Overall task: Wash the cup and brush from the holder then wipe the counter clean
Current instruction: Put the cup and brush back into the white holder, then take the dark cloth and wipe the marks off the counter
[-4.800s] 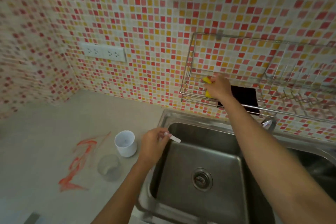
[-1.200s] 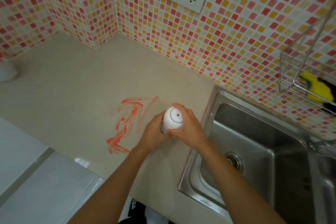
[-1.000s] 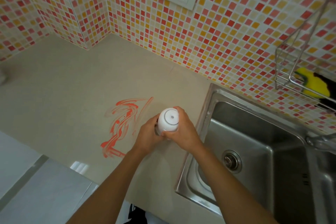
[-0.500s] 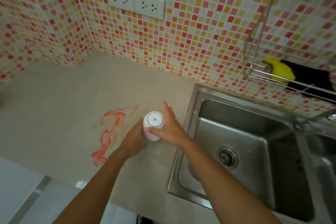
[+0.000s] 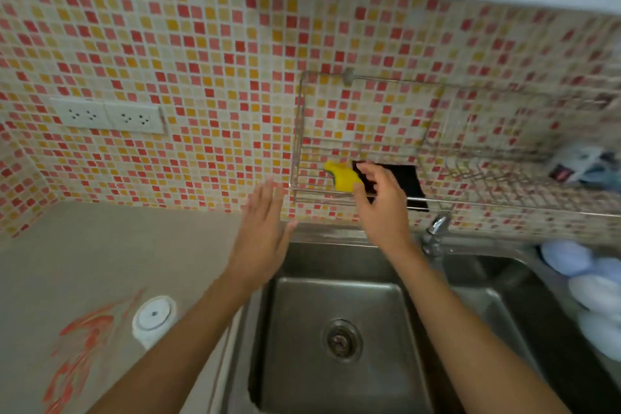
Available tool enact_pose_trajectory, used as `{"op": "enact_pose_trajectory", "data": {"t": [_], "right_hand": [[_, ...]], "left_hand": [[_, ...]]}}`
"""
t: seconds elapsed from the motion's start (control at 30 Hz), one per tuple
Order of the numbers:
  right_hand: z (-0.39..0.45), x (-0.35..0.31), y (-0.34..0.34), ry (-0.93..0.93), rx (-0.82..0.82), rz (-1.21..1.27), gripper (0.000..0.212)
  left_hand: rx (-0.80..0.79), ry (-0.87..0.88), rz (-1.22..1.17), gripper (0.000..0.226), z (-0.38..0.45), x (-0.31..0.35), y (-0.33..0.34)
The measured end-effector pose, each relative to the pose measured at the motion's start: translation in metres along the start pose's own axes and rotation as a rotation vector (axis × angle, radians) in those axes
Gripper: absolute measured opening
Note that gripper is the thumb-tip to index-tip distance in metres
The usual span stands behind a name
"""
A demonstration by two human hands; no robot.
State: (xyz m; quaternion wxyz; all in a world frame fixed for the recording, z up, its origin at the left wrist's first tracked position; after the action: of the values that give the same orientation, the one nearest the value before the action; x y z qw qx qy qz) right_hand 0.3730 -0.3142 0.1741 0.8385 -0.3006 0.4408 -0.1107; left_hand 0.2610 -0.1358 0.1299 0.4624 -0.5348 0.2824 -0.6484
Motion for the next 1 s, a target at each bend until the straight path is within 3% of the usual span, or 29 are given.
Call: {"op": "enact_pose_trajectory", "data": {"t": [0.1, 0.27, 0.4, 0.53, 0.73, 0.83, 1.0], "right_hand": [[0.038, 0.035, -0.028, 0.122, -0.024, -0.117, 0.034], [0.085, 0.086, -0.028, 0.344, -0.293, -0.231, 0.045], [0.099, 0.095, -0.008, 0.473, -0.508, -0.315, 0.072], [0.101, 0.092, 0.005, 0.506, -0.575, -0.503, 0.084], [0.101, 0.099, 0.012, 0.454, -0.628, -0.550, 0.064], [0.101, 0.104, 0.005, 0.353, -0.513, -0.441, 0.031], [0.104, 0.097, -0.004, 0.360, -0.396, -0.479, 0.020]], "left_hand": [[-0.036, 0.072, 0.160, 0.065, 0.057, 0.043, 0.014], [-0.070, -0.058, 0.406, 0.077, 0.102, 0.049, 0.046], [-0.035, -0.106, 0.438, 0.076, 0.103, 0.047, 0.052], [-0.048, -0.124, 0.405, 0.077, 0.102, 0.050, 0.051], [-0.060, -0.143, 0.362, 0.079, 0.099, 0.055, 0.048], [-0.068, -0.168, 0.347, 0.081, 0.099, 0.056, 0.047], [-0.096, -0.175, 0.335, 0.075, 0.099, 0.054, 0.048]]}}
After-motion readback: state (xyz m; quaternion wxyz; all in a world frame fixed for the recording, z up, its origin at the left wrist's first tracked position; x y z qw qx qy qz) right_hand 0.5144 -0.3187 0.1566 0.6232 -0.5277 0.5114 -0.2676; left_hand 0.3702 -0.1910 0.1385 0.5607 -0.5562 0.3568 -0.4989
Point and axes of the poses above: each hand's wrist, its own z-axis towards the middle knuckle, its own y-axis out of the palm, x = y × z, the point moved 4 cm from there along z, towards the middle knuckle, and after that the axes turned 11 degrees about -x, right-handed, at the moved point
